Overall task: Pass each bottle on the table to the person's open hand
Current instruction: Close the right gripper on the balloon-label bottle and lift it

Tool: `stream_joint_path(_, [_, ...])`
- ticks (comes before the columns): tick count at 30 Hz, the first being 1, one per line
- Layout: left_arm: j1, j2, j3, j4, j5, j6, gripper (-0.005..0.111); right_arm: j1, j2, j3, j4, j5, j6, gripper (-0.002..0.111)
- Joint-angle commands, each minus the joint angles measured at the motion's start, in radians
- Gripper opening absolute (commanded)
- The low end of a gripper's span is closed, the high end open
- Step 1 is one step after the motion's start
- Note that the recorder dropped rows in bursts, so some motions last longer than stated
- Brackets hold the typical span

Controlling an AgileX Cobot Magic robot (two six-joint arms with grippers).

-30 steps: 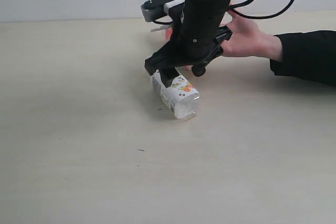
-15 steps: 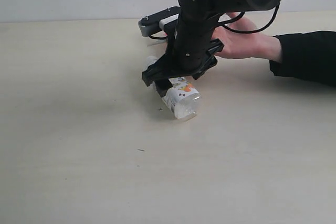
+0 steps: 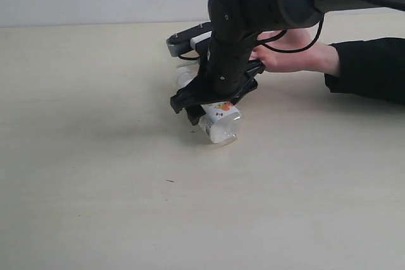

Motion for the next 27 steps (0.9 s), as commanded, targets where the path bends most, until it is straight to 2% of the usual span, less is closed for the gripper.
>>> stream_joint_path(1, [-0.007,-0.006,0.0,-0.003,0.001,0.002,0.0,0.001,0.018,-0.006,0.01,-0.005,0.002,0.078])
stream_joint_path(3, [-0.007,-0.006,0.0,-0.003,0.001,0.002,0.0,0.001,0.025,-0.006,0.018,0.002,0.002,0.075])
stream_joint_path(6, [-0.007,-0.006,0.0,-0.003,0.001,0.002,0.0,0.001,0.034,-0.006,0.025,0.004,0.002,0.063])
stream_joint_path(8, [-0.007,-0.006,0.0,-0.003,0.001,0.002,0.0,0.001,0.034,-0.006,0.025,0.01,0.002,0.052])
stream_joint_path(15, [-0.007,-0.006,0.0,-0.003,0.001,0.002,0.0,0.001,-0.015,-0.006,0.053,0.05,-0.017,0.003])
stream_joint_path(16, [-0.007,-0.006,0.0,-0.003,0.001,0.002,0.0,0.001,-0.032,-0.006,0.066,0.054,-0.026,0.0])
stream_joint_path(27, [-0.007,-0.006,0.0,-0.003,0.001,0.002,0.0,0.001,-0.315,-0.006,0.123,0.178,-0.084,0.0])
